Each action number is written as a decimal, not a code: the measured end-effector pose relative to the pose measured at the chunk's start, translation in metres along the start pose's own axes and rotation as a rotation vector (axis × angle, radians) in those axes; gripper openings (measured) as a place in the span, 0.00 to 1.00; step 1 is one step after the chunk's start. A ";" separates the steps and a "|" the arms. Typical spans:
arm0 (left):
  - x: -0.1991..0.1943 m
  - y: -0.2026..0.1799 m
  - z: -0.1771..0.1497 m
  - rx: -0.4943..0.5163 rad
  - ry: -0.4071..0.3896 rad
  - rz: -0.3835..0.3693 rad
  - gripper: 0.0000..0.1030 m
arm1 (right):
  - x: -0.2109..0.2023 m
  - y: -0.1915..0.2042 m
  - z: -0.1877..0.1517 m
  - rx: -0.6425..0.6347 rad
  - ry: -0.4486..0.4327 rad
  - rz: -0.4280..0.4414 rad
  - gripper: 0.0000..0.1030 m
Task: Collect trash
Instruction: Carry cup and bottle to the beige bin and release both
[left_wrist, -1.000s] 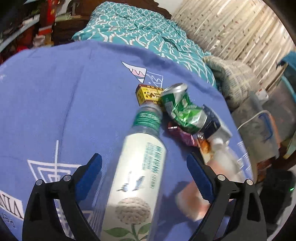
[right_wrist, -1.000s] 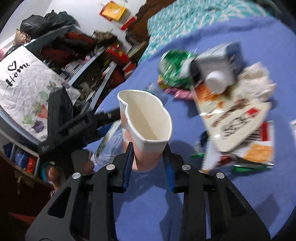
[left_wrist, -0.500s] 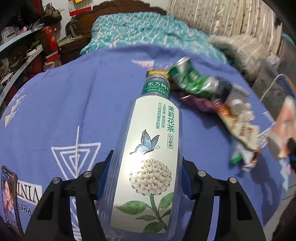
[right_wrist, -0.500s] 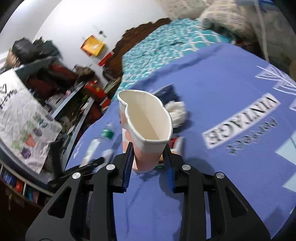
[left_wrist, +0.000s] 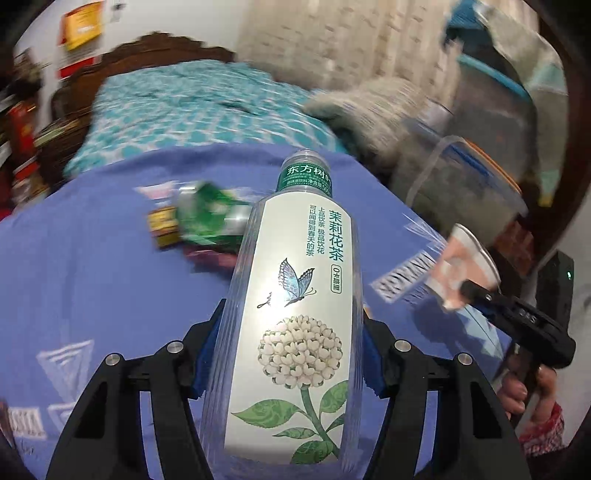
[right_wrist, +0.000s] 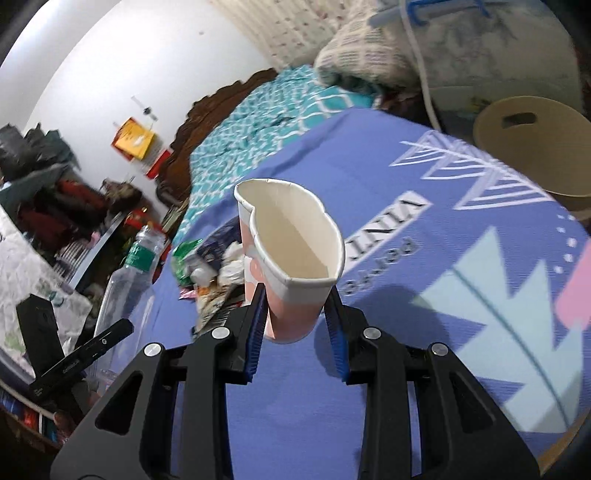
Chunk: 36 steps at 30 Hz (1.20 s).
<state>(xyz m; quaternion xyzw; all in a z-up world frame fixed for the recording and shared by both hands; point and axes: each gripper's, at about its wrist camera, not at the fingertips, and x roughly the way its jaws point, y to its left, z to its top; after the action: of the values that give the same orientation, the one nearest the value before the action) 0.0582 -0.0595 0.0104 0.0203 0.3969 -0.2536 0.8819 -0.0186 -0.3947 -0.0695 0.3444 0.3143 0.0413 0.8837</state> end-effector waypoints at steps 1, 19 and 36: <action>0.009 -0.012 0.005 0.026 0.015 -0.024 0.57 | -0.004 -0.006 0.000 0.006 -0.011 -0.014 0.33; 0.195 -0.262 0.081 0.473 0.353 -0.298 0.57 | -0.085 -0.165 0.057 0.267 -0.254 -0.253 0.33; 0.272 -0.360 0.089 0.651 0.381 -0.194 0.77 | -0.062 -0.209 0.096 0.236 -0.170 -0.396 0.38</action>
<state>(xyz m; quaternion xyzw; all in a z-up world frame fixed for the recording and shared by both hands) 0.1044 -0.5115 -0.0627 0.3081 0.4523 -0.4403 0.7118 -0.0415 -0.6274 -0.1151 0.3790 0.3028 -0.1988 0.8516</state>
